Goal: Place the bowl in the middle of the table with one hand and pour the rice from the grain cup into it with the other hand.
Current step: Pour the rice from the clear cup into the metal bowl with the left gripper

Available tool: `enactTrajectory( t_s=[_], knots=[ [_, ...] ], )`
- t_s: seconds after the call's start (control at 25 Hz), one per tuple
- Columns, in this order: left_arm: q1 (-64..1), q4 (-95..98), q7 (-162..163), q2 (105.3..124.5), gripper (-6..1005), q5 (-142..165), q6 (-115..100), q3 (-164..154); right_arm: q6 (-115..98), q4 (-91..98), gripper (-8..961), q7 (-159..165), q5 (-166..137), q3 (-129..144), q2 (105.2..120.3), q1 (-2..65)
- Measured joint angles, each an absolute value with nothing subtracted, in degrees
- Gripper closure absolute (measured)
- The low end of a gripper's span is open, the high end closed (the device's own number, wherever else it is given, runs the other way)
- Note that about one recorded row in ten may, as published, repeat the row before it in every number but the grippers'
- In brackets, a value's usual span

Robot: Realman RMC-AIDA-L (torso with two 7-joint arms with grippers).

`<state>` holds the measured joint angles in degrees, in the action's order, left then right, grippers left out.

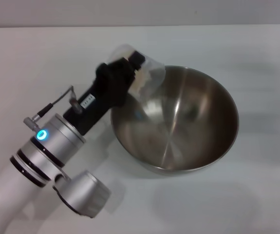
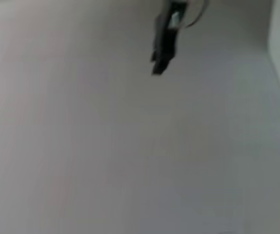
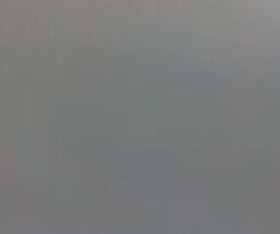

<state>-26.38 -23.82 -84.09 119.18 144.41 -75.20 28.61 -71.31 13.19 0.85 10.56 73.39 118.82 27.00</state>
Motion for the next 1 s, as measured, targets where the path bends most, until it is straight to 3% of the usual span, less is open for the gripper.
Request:
enactTrajectory(
  t_s=[1.0],
  knots=[
    [-25.5, -25.7, -110.3, 119.18, 972, 148.9, -75.4, 23.6, -70.8, 13.2, 593, 0.7, 10.5, 73.1, 118.65, 27.1]
  ],
)
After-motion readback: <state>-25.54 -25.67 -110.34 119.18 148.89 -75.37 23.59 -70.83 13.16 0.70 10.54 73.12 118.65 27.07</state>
